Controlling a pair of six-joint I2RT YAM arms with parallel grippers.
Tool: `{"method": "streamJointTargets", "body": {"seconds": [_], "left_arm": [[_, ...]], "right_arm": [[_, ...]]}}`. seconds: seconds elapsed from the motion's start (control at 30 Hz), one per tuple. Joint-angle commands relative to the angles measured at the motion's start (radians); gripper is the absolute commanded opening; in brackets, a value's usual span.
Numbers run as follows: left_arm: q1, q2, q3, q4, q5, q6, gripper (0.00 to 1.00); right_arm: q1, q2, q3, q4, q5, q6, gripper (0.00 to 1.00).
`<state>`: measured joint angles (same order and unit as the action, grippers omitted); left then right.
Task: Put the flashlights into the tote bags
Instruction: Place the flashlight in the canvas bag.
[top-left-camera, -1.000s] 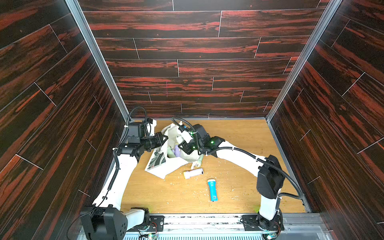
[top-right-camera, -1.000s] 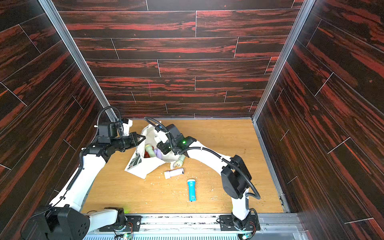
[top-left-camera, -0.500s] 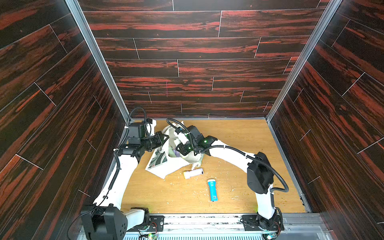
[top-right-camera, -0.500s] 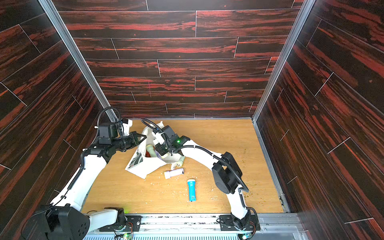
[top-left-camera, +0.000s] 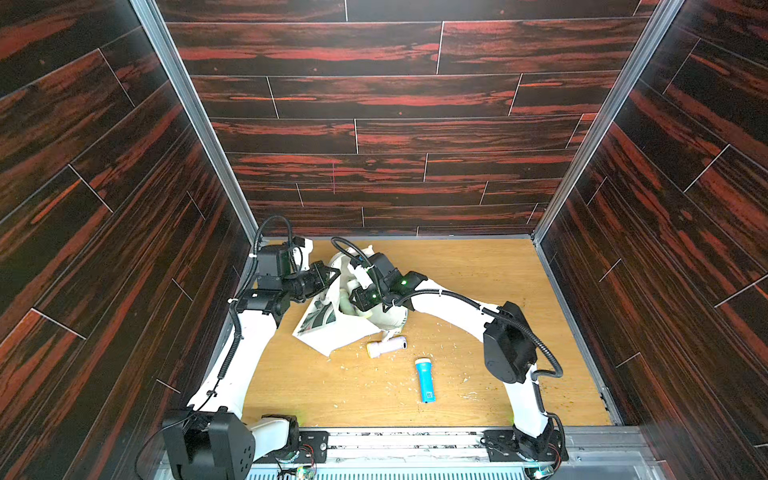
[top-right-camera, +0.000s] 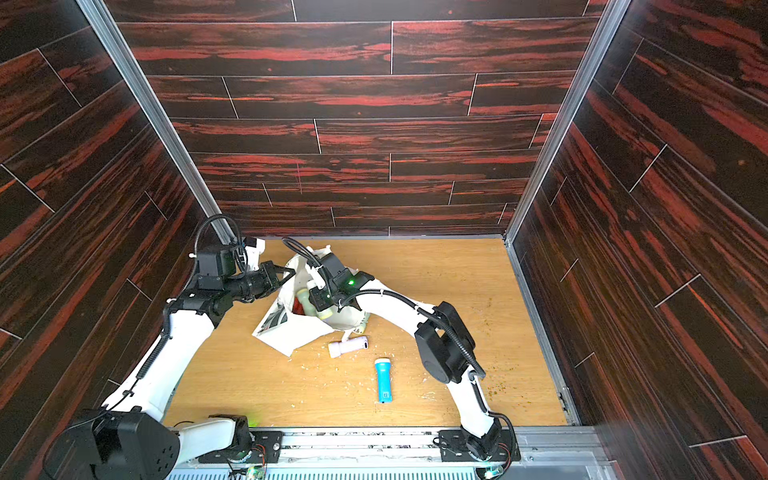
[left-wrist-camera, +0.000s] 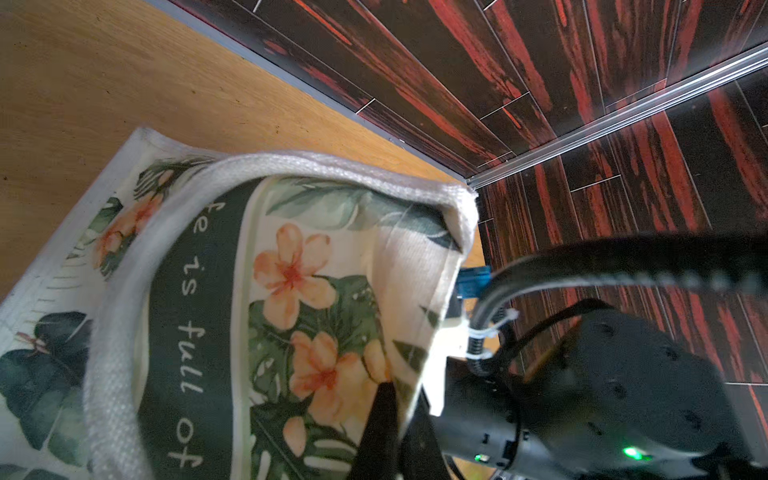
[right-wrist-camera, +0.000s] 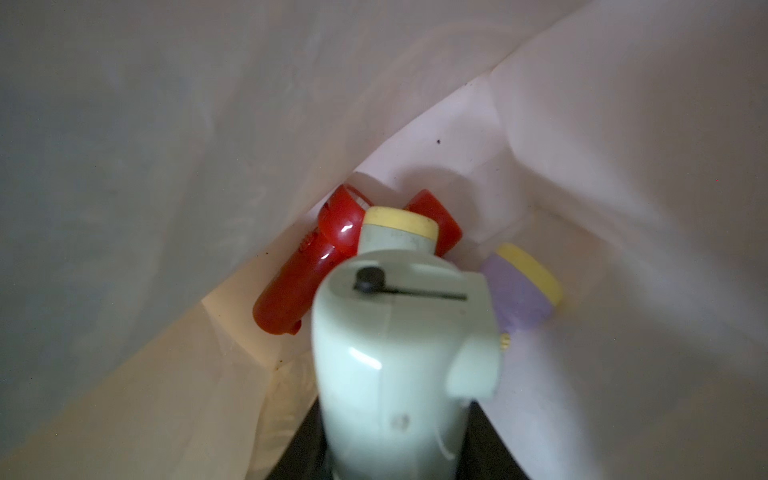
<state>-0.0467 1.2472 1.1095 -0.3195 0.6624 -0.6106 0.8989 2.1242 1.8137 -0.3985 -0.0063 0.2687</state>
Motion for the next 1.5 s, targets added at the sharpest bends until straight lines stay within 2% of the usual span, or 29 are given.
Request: {"method": "streamJointTargets", "body": {"seconds": [0.0,0.33,0.5,0.77,1.17,1.47], "left_arm": [[0.001,-0.035,0.006,0.089,0.039,-0.006,0.0],[0.001,-0.037,0.0,0.084,0.032,0.0,0.0],[0.001,-0.038,-0.002,0.079,0.034,0.002,0.0],[0.0,-0.046,-0.006,0.072,0.022,0.011,0.0],[0.001,-0.049,-0.01,0.062,0.02,0.017,0.0],[0.001,-0.055,-0.009,0.052,0.004,0.026,0.0]], "right_arm": [[0.012,0.052,0.032,-0.014,-0.01,0.075,0.0],[0.01,0.076,0.048,-0.026,-0.049,0.384,0.0],[0.003,0.103,0.055,-0.034,-0.078,0.467,0.0],[-0.004,0.139,0.055,-0.016,-0.124,0.526,0.01],[-0.014,0.163,0.049,-0.036,-0.131,0.555,0.31],[-0.021,0.157,0.057,-0.048,-0.123,0.541,0.49]]}}
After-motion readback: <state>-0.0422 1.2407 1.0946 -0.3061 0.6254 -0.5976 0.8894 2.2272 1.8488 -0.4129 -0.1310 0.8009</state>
